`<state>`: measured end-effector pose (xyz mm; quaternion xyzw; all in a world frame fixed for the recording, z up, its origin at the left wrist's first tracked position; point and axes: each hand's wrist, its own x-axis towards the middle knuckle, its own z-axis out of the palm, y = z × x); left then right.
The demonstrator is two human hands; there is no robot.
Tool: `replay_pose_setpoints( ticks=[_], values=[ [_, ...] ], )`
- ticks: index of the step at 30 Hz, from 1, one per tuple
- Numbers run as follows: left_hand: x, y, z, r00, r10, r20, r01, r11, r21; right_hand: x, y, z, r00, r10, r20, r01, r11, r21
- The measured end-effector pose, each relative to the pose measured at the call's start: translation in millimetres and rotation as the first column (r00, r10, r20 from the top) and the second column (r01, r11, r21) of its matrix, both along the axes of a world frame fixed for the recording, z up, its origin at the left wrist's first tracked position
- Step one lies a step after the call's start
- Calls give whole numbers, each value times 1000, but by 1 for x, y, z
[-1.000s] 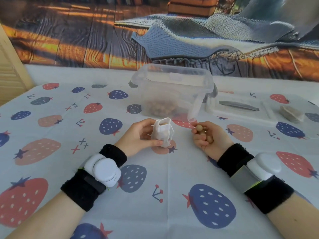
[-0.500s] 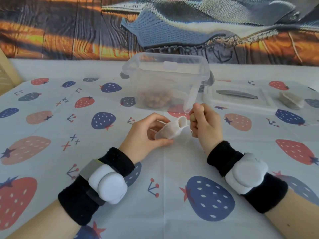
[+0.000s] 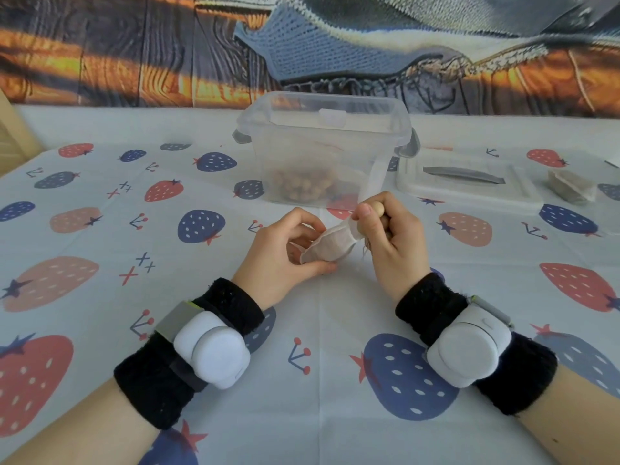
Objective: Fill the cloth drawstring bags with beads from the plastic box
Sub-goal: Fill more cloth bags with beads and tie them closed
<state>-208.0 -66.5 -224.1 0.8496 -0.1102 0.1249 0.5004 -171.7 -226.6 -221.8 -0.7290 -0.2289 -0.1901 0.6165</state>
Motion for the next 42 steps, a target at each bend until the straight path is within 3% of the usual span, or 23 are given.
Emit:
replay_pose_setpoints(
  ticks=[28,36,42],
  values=[
    [0,-2,2,999,-8,-37,5,997,-73,3,1,-3,984,158,78,-152,985,-84],
    [1,-1,1,999,-1,-41,-2,996,-88,2,-1,1,978,210,-2,-210,977,41],
    [3,3,0,999,9,-43,-13,997,-82,4,1,2,993,74,-89,-62,990,124]
  ],
)
